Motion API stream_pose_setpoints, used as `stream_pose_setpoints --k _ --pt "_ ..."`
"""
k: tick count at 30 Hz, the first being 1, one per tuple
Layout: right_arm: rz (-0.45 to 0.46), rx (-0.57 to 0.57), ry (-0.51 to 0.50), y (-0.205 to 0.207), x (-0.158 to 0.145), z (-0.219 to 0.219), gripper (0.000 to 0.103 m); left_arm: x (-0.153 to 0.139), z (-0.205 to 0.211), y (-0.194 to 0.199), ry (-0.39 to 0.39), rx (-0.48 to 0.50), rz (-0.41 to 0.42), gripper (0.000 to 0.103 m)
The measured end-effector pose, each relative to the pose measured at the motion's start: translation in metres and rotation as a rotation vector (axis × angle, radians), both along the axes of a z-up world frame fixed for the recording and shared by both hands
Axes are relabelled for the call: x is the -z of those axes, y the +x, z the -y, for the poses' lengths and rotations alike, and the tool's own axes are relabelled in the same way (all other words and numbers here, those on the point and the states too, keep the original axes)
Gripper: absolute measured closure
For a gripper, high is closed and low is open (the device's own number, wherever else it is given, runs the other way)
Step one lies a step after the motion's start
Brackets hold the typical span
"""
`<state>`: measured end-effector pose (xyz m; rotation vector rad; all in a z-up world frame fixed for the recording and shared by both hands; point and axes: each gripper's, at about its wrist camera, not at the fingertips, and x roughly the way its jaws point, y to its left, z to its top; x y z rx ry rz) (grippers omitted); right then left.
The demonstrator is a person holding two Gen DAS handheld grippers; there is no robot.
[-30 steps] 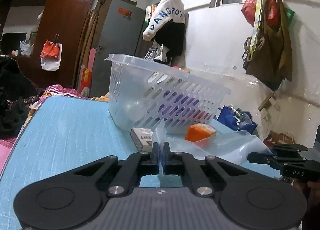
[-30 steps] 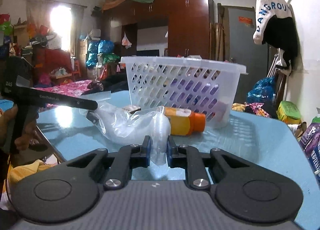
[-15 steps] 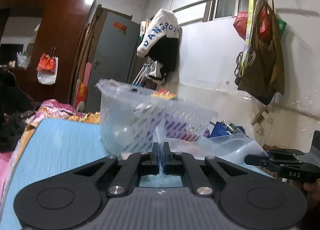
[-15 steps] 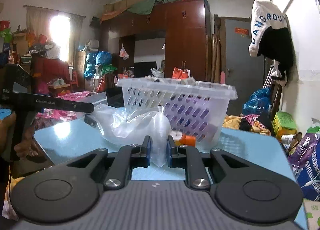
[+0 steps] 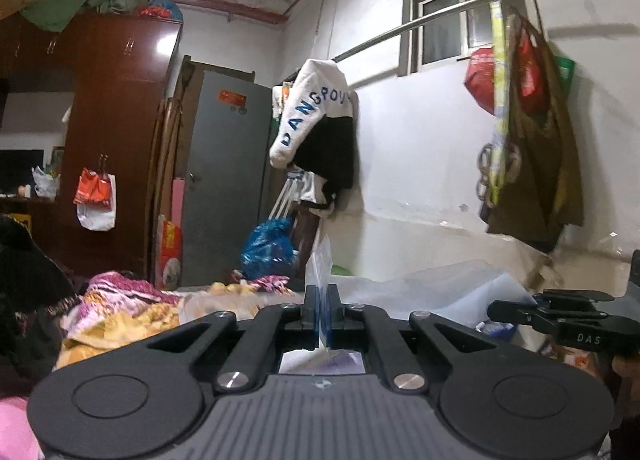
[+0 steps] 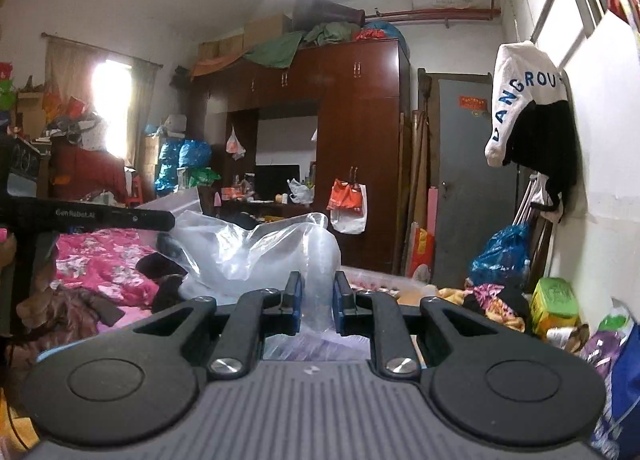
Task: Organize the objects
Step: 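Carry the plastic bag with both tools over the basket and release it inside, then grasp the KENT cigarette pack with the left tool while the right tool grasps the orange bottle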
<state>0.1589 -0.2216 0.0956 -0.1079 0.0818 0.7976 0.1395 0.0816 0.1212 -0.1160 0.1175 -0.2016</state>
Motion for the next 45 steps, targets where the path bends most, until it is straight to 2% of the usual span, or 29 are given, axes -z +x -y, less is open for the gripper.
stream_pose_setpoints --k 5,10,18,21,23,24,25,26,28,33,36,38,40,42,43,44,45 --pt "-0.032 0.033 -0.034 0.042 -0.011 -0.019 0.085 -0.014 -0.003 0.046 0.016 -0.045 -0.058 0.098" --pt "-0.086 0.063 -0.088 0.068 -0.002 -0.034 0.085 -0.004 -0.006 0.081 0.024 -0.084 -0.135 0.098" --pt "-0.203 0.056 -0.139 0.091 0.023 -0.045 0.084 0.015 -0.012 0.1 0.032 -0.113 -0.213 0.098" --pt "-0.206 0.074 -0.149 0.091 0.026 -0.045 0.078 0.017 -0.008 0.104 0.067 -0.139 -0.226 0.097" --pt "-0.217 0.078 -0.14 0.09 0.025 -0.043 0.065 0.017 -0.005 0.104 0.091 -0.155 -0.228 0.095" --pt "-0.215 0.081 -0.14 0.09 0.024 -0.042 0.061 0.018 -0.004 0.102 0.106 -0.166 -0.223 0.093" --pt "-0.207 0.089 -0.145 0.092 0.021 -0.042 0.053 0.017 -0.003 0.102 0.12 -0.173 -0.223 0.083" --pt "-0.2 0.101 -0.147 0.094 0.02 -0.041 0.04 0.017 -0.001 0.101 0.139 -0.183 -0.225 0.065" --pt "-0.197 0.108 -0.138 0.1 0.016 -0.037 0.036 0.016 0.002 0.099 0.178 -0.208 -0.216 0.049" --pt "-0.204 0.121 -0.126 0.098 0.013 -0.035 0.03 0.01 0.002 0.099 0.185 -0.234 -0.213 0.048" --pt "-0.192 0.135 -0.109 0.093 0.012 -0.032 0.019 0.009 0.005 0.092 0.203 -0.245 -0.192 0.045" --pt "-0.174 0.147 -0.086 0.083 0.011 -0.027 0.006 0.008 0.009 0.085 0.214 -0.243 -0.175 0.041" --pt "-0.154 0.153 -0.051 0.072 0.012 -0.019 0.0 0.009 0.015 0.068 0.211 -0.224 -0.137 0.036" --pt "-0.153 0.146 -0.012 0.056 0.016 -0.007 0.0 0.013 0.018 0.042 0.19 -0.203 -0.085 0.035" --pt "-0.154 0.138 0.007 0.047 0.019 0.0 0.0 0.017 0.02 0.026 0.172 -0.195 -0.06 0.03" --pt "-0.159 0.126 0.02 0.036 0.024 0.007 0.0 0.022 0.022 0.013 0.153 -0.184 -0.053 0.024" --pt "-0.165 0.12 0.022 0.028 0.03 0.01 0.0 0.028 0.024 0.0 0.142 -0.169 -0.062 0.023"
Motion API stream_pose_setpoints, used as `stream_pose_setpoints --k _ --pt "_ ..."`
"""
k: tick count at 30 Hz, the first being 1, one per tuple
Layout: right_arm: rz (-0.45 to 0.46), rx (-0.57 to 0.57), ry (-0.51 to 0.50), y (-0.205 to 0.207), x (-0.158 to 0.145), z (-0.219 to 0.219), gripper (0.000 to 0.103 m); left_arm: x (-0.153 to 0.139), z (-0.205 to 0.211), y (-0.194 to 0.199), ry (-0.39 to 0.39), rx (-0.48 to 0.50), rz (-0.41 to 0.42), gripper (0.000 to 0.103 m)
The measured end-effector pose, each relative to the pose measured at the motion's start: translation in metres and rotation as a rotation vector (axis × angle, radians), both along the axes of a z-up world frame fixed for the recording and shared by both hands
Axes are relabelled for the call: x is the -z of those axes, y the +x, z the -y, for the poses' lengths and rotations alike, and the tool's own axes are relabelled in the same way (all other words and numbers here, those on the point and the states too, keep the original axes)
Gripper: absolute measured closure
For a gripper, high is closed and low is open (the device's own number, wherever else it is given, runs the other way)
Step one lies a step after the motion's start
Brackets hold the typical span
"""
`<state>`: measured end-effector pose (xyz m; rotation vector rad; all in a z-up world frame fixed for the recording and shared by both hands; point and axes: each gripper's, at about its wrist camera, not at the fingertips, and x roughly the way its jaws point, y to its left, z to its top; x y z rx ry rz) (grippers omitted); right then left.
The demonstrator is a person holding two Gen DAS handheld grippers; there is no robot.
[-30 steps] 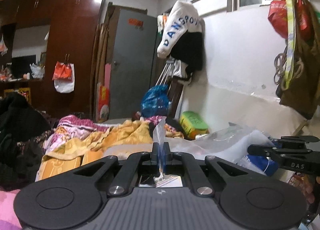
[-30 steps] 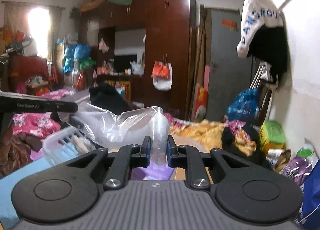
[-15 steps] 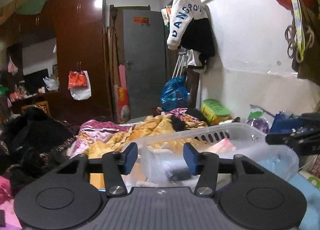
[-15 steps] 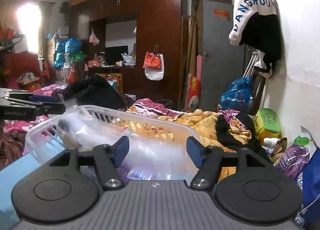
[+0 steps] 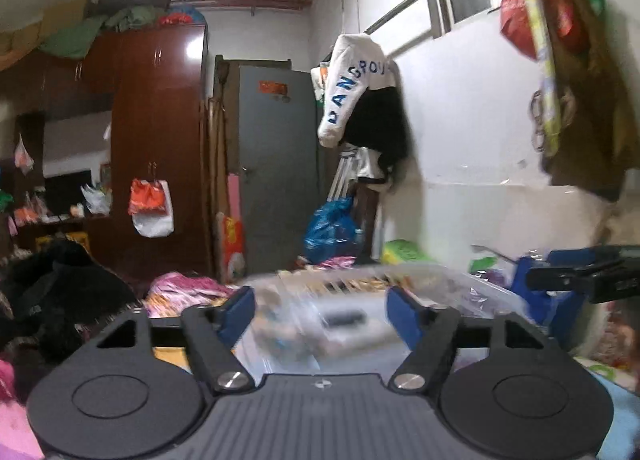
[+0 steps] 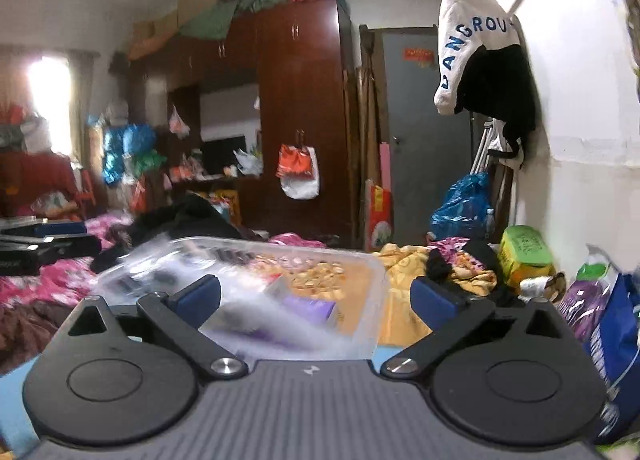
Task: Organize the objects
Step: 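Grasp the KENT cigarette pack with the left tool while the right tool grasps the orange bottle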
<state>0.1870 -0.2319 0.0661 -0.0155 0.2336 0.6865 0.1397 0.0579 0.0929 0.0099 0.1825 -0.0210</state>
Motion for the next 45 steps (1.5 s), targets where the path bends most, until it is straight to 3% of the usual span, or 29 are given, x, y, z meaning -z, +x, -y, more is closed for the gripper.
stream_pose_setpoints --k 3,7,13,21,27,32,35,45 --pt "-0.04 -0.007 -0.029 -0.018 0.023 0.0 0.0 0.025 0.011 -0.018 0.038 0.002 -0.07 0.022" --pt "-0.084 -0.022 -0.099 -0.021 0.053 -0.02 0.0 0.061 0.019 -0.008 0.091 -0.028 -0.189 0.022" --pt "-0.195 -0.056 -0.172 -0.01 0.083 -0.057 0.0 0.097 0.004 0.023 0.0 -0.04 -0.33 0.022" --pt "-0.257 -0.035 -0.212 -0.004 0.091 -0.081 0.0 0.108 0.01 0.038 0.016 -0.04 -0.403 0.023" --pt "-0.259 -0.005 -0.234 -0.004 0.095 -0.084 0.004 0.108 0.01 0.047 -0.01 -0.054 -0.432 0.024" --pt "-0.303 -0.034 -0.213 0.0 0.098 -0.08 0.019 0.108 0.009 0.045 0.007 -0.054 -0.436 0.058" --pt "-0.299 -0.029 -0.2 -0.001 0.098 -0.075 0.019 0.107 0.012 0.042 0.02 -0.025 -0.418 0.059" --pt "-0.315 -0.065 -0.02 0.004 0.091 -0.046 0.02 0.103 -0.001 0.024 -0.086 0.071 -0.307 0.06"
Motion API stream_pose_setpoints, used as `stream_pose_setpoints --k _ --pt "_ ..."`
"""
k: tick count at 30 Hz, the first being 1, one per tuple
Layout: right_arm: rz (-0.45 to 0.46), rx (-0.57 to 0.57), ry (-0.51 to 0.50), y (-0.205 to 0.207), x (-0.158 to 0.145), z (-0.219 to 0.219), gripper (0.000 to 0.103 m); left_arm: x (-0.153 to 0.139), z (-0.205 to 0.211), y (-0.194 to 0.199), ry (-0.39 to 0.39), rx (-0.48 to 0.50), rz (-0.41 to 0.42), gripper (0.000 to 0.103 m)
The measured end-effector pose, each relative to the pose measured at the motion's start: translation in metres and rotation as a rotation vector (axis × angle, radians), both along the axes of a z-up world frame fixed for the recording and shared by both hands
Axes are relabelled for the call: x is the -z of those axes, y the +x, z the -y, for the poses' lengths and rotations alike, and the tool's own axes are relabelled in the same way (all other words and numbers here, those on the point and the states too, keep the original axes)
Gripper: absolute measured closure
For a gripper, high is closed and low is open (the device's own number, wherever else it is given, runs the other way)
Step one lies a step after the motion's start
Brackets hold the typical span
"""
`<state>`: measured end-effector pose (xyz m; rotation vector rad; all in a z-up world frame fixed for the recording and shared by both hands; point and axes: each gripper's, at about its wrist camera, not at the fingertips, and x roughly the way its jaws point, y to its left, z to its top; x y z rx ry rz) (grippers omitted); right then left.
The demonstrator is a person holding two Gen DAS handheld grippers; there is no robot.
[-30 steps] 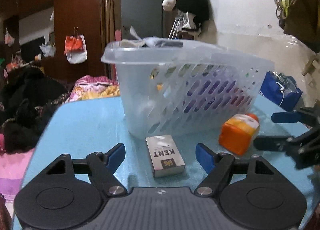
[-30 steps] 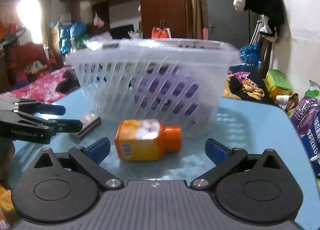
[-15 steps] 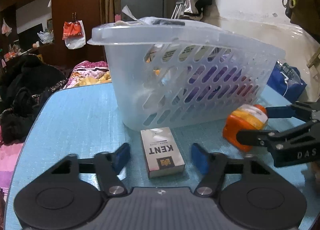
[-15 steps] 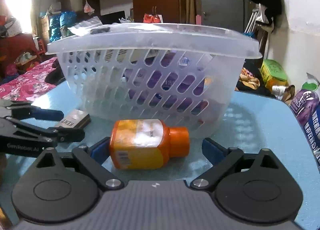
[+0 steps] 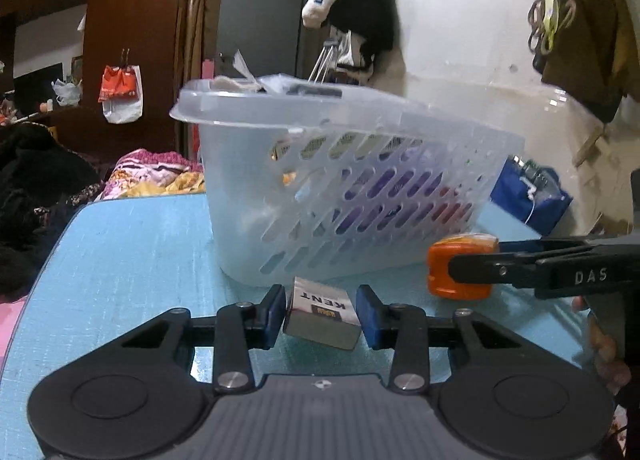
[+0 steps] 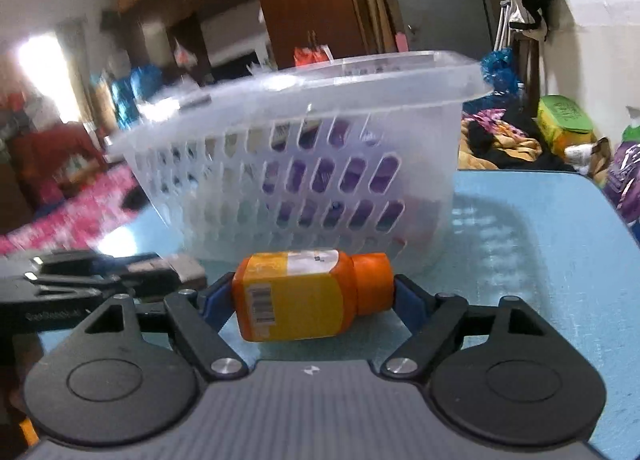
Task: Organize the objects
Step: 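Grasp the KENT cigarette pack with the left tool while the right tool grasps the orange bottle, then carry the pack with the left tool while the right tool carries the bottle into the basket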
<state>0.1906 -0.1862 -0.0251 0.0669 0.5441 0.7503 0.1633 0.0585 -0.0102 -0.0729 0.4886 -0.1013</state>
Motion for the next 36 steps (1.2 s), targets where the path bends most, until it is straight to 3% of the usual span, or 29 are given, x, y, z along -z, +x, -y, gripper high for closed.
stream_pose_setpoints --k 11,17,26,36 --pt "0.012 -0.013 0.016 0.003 -0.001 0.001 0.021 -0.002 -0.001 -0.006 0.004 0.016 0.03 0.06" --pt "0.021 -0.034 0.094 -0.003 -0.004 0.011 0.021 -0.005 0.001 -0.018 0.006 0.014 0.113 0.061" --pt "0.055 -0.032 0.085 -0.013 -0.004 0.007 0.021 -0.007 -0.001 -0.021 -0.005 0.021 0.127 0.061" --pt "0.068 -0.047 0.09 -0.027 -0.014 0.015 0.021 -0.021 -0.01 -0.036 -0.085 0.043 0.166 0.061"
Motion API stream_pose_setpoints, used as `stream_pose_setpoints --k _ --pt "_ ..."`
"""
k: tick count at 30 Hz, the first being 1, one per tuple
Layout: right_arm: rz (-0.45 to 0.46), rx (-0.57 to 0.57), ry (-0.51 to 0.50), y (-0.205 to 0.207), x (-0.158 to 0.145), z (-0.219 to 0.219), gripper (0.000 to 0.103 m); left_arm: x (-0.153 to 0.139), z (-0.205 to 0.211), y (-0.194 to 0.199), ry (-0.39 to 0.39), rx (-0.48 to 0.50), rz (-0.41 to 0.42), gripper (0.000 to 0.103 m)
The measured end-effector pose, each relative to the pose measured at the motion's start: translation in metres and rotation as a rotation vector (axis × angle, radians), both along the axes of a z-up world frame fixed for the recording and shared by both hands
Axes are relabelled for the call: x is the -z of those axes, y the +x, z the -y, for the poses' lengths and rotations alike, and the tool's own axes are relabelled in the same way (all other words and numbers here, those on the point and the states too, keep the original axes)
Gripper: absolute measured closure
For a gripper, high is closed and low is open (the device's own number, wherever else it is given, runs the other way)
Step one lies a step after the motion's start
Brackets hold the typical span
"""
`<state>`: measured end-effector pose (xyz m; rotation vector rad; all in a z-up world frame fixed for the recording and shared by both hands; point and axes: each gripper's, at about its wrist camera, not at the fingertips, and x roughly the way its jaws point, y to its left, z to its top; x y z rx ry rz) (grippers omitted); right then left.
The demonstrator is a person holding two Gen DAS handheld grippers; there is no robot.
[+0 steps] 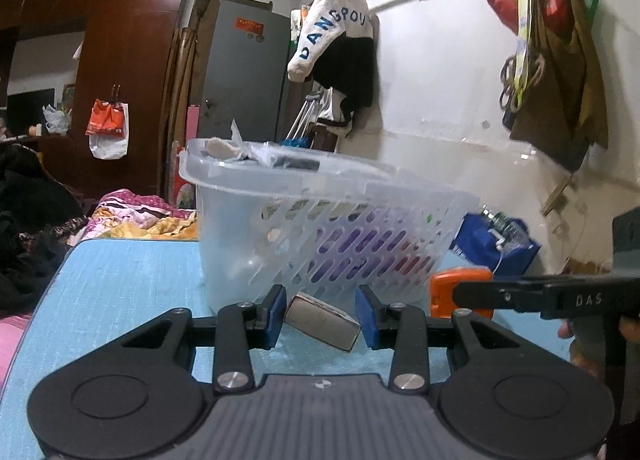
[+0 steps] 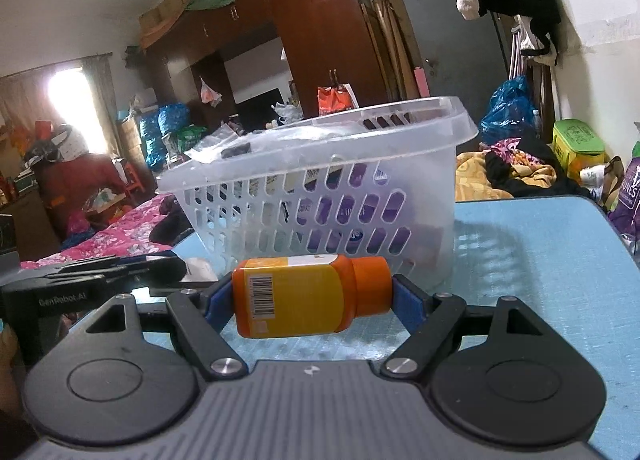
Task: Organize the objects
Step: 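Carry the pack with the left tool while the right tool carries the bottle into the basket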
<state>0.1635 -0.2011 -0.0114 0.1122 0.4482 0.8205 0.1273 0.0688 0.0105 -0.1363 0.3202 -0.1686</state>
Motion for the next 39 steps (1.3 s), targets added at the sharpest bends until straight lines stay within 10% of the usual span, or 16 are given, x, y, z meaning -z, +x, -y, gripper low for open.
stream_pose_setpoints --k 11,20,29,39 --pt "0.115 -0.039 -0.004 -0.03 -0.071 0.005 0.021 -0.071 0.003 -0.024 -0.043 0.046 0.123 0.061" --pt "0.214 0.09 -0.073 0.011 -0.136 -0.026 0.021 -0.132 0.02 0.03 -0.009 0.023 0.139 0.061" --pt "0.192 0.213 -0.232 0.08 -0.116 -0.067 0.021 -0.125 0.027 0.126 0.015 -0.026 -0.008 0.061" --pt "0.181 0.238 -0.264 0.087 -0.094 -0.075 0.021 -0.11 0.022 0.15 0.031 -0.076 -0.062 0.061"
